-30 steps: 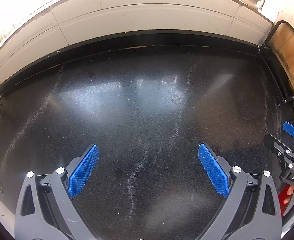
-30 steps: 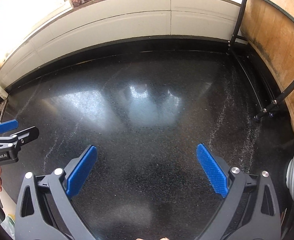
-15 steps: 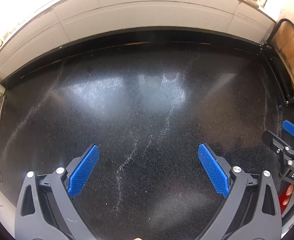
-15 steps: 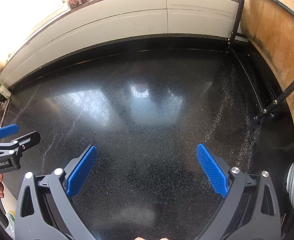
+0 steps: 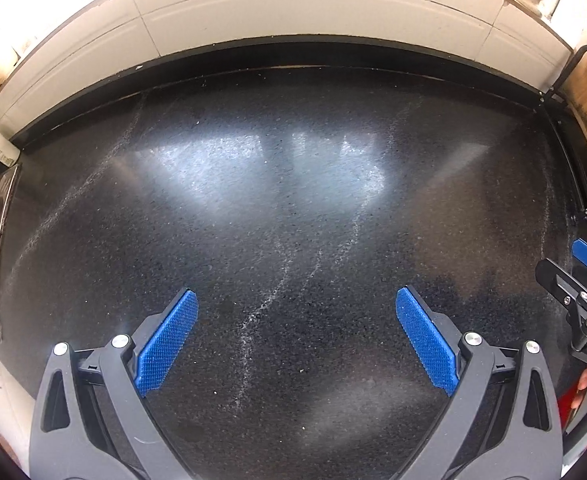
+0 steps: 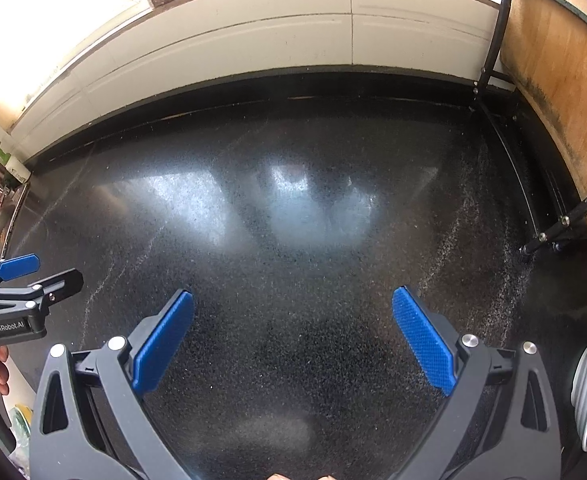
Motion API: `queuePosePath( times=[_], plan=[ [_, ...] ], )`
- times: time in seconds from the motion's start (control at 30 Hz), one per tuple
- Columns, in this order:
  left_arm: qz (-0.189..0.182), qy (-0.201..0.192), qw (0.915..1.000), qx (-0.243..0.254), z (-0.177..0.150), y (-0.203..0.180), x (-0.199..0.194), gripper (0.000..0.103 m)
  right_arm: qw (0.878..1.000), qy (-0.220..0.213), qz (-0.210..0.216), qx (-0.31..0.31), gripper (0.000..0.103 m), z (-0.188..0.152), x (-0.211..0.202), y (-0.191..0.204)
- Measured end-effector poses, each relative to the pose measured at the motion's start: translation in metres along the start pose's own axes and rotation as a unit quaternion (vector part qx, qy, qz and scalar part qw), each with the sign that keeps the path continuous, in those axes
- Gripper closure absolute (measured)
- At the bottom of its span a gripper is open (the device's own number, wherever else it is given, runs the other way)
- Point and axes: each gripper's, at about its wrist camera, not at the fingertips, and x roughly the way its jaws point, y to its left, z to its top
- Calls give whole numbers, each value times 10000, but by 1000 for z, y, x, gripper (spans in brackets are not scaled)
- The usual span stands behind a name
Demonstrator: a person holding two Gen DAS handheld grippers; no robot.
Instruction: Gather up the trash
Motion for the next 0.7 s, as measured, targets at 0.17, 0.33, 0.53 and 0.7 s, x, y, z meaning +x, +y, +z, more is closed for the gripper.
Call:
queuePosePath(
  times=[0.17, 0.33, 0.53, 0.7],
  plan=[
    [-106, 40, 9999, 69, 0, 8, 5, 7, 10000, -1, -50, 47, 7, -2, -3, 5],
    [-35, 7, 9998, 198, 1, 10, 10, 7, 9998, 20, -177, 71, 7, -9, -7, 8],
    [-123, 81, 9995, 262, -1, 11, 18, 7, 9994, 41, -293, 181, 7, -12, -7, 7],
    [-165, 125, 9994, 289, -2, 15, 23, 7, 9993, 92, -335, 170, 7, -14, -6, 10]
  ],
)
